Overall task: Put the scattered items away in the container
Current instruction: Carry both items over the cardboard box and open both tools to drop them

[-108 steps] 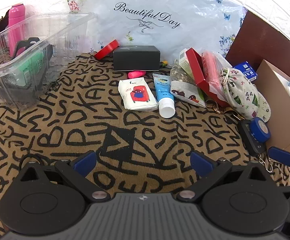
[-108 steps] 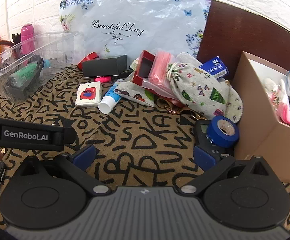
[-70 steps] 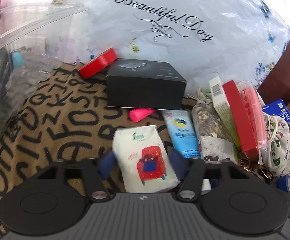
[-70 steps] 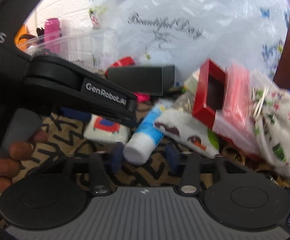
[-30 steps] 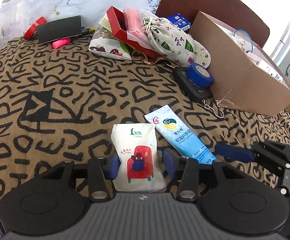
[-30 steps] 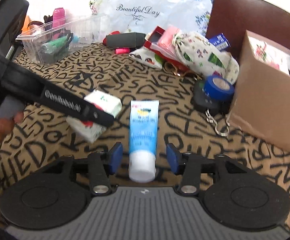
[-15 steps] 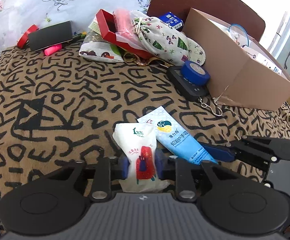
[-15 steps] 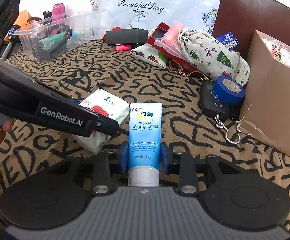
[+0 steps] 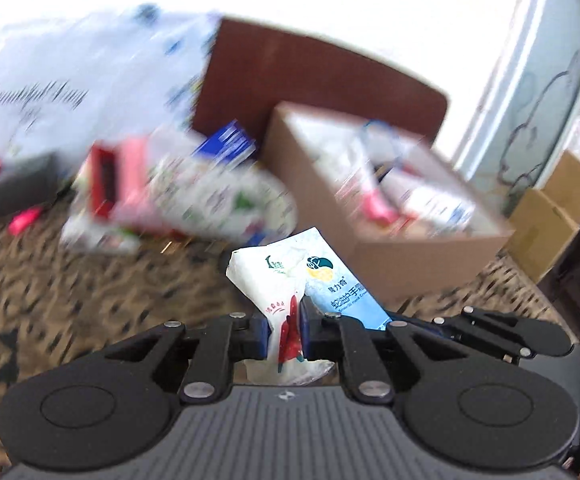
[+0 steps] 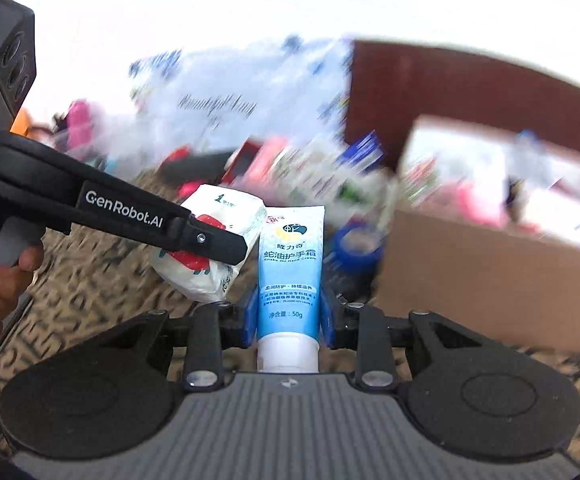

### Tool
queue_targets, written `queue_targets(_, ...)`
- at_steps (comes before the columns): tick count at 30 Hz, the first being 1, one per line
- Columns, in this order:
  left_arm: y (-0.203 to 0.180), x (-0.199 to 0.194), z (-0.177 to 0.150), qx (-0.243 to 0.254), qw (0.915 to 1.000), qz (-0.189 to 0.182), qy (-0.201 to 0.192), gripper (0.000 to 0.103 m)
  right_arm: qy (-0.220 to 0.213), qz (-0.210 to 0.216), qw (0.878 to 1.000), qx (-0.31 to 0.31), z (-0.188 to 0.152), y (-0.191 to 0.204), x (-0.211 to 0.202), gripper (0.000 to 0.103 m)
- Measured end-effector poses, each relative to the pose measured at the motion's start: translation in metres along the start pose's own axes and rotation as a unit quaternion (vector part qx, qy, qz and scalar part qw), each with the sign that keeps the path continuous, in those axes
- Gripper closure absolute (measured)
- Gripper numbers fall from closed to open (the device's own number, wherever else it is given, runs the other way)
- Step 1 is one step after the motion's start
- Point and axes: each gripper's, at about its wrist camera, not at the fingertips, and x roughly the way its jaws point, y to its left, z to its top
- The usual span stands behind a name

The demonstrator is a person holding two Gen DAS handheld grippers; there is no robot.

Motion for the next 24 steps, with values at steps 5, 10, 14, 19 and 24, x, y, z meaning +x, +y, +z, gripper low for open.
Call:
queue_targets(5, -0.032, 0.014, 0.044, 0.004, 0.9989, -0.027, -0.038, 0.09, -0.051, -0.051, 0.997, 0.013, 0.025, -0.038, -0.02, 0.073)
queue_targets(10, -0.052, 0.038, 0.082, 0.0, 0.9976, -0.038, -0.059, 0.089, -0.088, -0.103, 0.99, 0.027, 0.049, -0.081, -0.021, 0.073)
queue_targets(14, -0.057, 0.064, 0.098, -0.003, 0.9977, -0.04, -0.054, 0.089, -0.092, -0.137, 0.986, 0.032, 0.059, -0.114, -0.008, 0.073)
queue_targets(19, -0.052, 0.101, 0.111, -0.013, 0.998, -0.053, -0.033, 0.089, -0.08, -0.167, 0.983, 0.023, 0.064, -0.141, 0.019, 0.073)
queue_targets(24, -0.052, 0.124, 0.123, 0.003, 0.9982, -0.049, -0.035, 0.086, -0.061, -0.173, 0.983, 0.02, 0.074, -0.151, 0.054, 0.072)
